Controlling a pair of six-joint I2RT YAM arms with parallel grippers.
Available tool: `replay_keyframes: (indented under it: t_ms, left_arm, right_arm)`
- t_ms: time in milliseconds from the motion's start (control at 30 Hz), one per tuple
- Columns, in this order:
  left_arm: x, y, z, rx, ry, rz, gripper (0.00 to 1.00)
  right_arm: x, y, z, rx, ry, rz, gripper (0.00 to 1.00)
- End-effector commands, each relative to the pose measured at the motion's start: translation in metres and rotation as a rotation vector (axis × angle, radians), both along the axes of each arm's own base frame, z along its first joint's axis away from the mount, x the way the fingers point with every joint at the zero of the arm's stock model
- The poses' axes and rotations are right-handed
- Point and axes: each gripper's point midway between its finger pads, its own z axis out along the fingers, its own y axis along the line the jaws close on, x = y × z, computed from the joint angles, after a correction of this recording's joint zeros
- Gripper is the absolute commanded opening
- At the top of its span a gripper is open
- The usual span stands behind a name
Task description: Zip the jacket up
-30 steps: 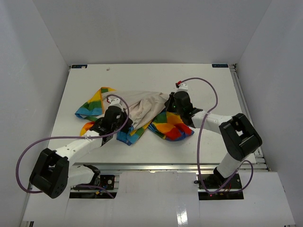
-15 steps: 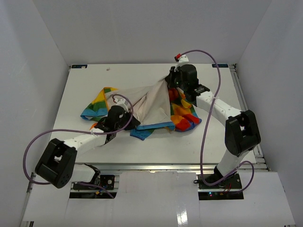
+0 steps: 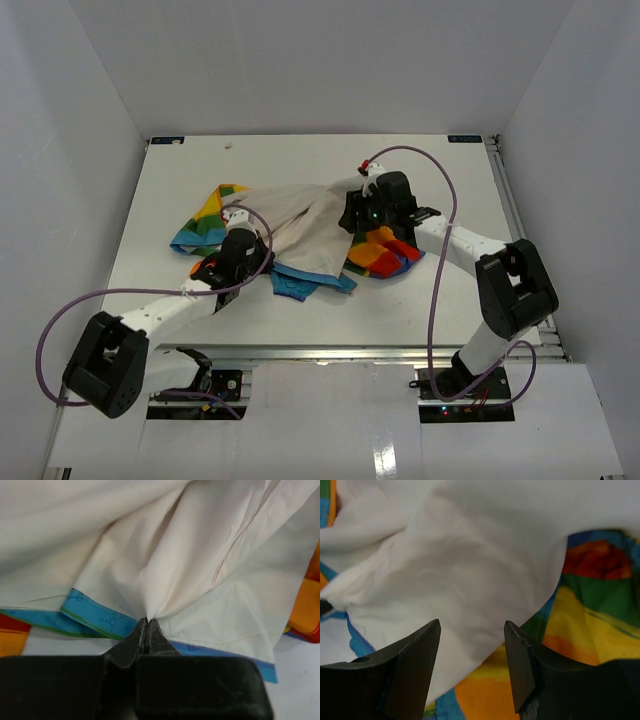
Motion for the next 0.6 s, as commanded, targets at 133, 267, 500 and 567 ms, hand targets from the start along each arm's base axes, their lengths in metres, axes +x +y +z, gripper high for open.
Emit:
replay_keyframes:
  t_ms: [133, 267, 500, 567]
  left_arm:
    - [-0.002, 0.021, 0.035, 0.003, -0.134, 0.109, 0.4]
    - [-0.007, 0.011, 0.049, -0.007, -0.176, 0.062, 0.44]
    - [-0.027, -0.039, 0.064, -0.12, -0.263, -0.241, 0.5]
    - [-0.031, -0.05, 0.058, -0.132, -0.236, -0.306, 0.52]
  right_arm:
    - [-0.046, 0.037, 0.009, 0.102, -0.038, 0.029, 0.52]
    - [-0.052, 0.057, -0.008, 0.096, -0.019, 0.044, 0.49]
    - [-0.05, 0.082, -0.007, 0.083, -0.031, 0.065, 0.51]
    - [-0.044, 0.071, -0.004, 0.07, -0.049, 0.004, 0.53]
